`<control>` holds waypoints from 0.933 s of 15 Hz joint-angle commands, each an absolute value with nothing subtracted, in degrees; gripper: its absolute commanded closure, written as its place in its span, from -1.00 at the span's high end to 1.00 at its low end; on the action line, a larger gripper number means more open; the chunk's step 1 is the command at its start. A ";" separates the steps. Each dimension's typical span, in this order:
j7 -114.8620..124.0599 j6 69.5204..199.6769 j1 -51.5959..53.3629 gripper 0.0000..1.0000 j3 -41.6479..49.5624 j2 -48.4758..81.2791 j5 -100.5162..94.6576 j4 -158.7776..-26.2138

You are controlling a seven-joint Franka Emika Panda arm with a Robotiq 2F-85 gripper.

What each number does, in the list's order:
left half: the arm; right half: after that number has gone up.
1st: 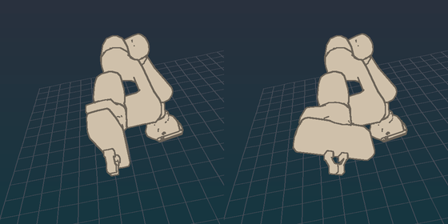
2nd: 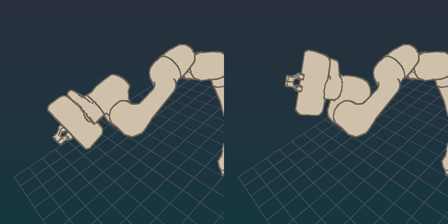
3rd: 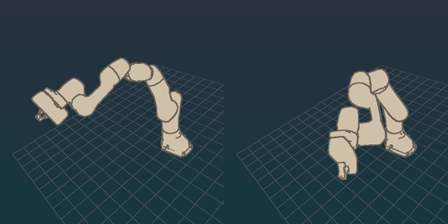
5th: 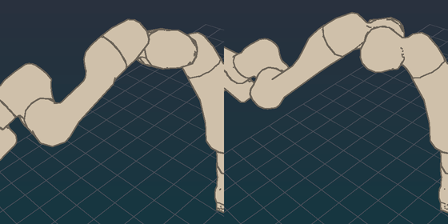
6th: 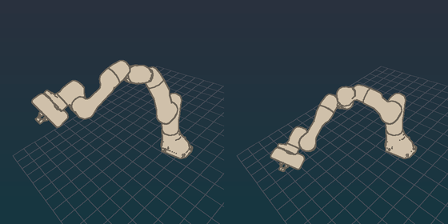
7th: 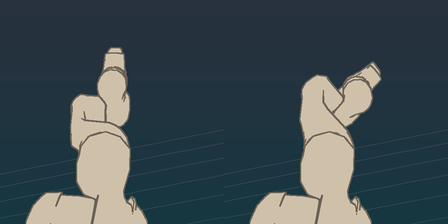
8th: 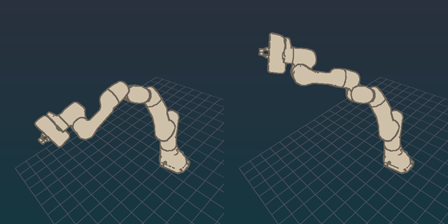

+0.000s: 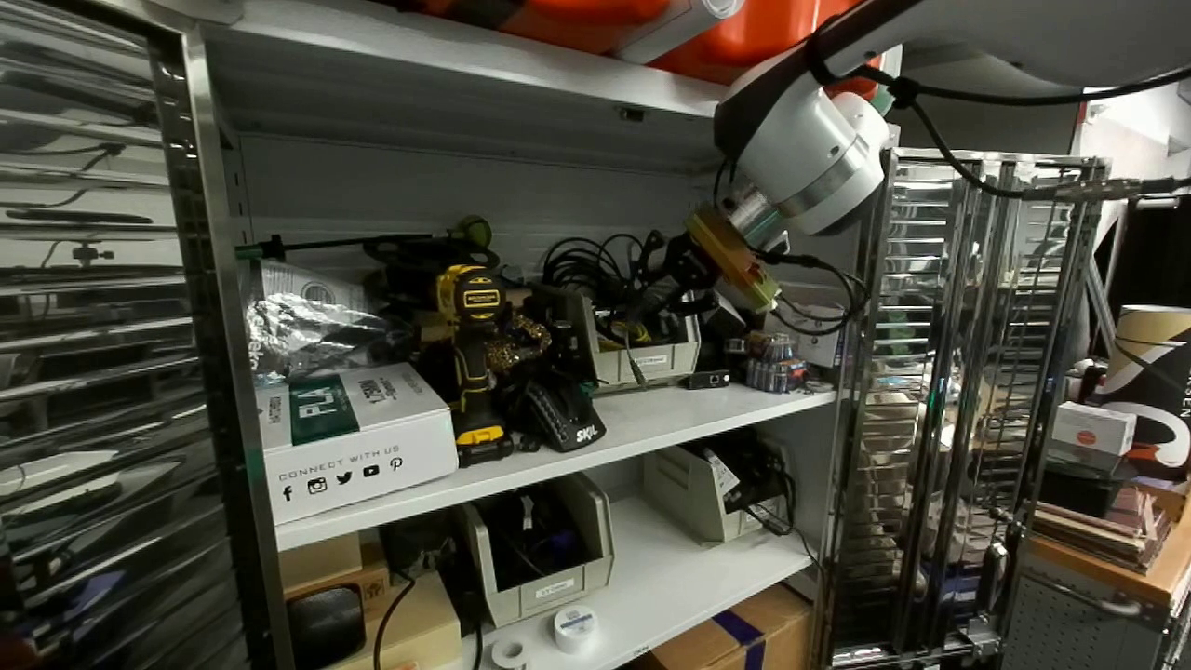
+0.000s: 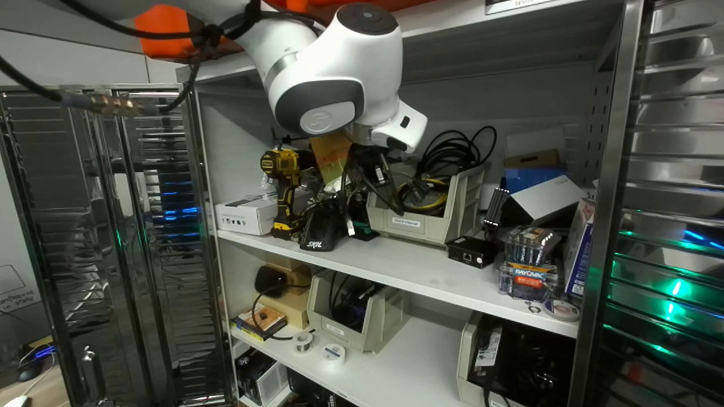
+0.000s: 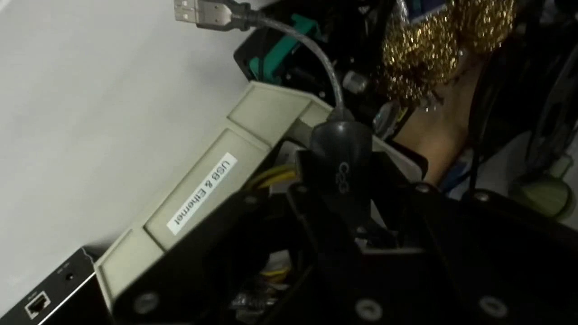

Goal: Put the extension cables in the compartment.

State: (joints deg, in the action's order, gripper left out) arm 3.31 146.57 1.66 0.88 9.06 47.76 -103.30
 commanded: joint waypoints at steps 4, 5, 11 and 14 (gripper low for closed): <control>18.27 156.34 0.87 -0.73 0.34 18.76 48.95 -89.43; 20.84 158.15 1.06 -0.74 0.47 20.10 48.55 -87.80; 35.70 170.41 4.40 -0.73 2.64 27.79 46.81 -79.40; 42.66 176.61 6.41 -0.73 4.44 29.42 45.32 -78.25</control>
State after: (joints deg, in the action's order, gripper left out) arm 35.44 169.47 2.98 2.13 22.83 47.20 -86.32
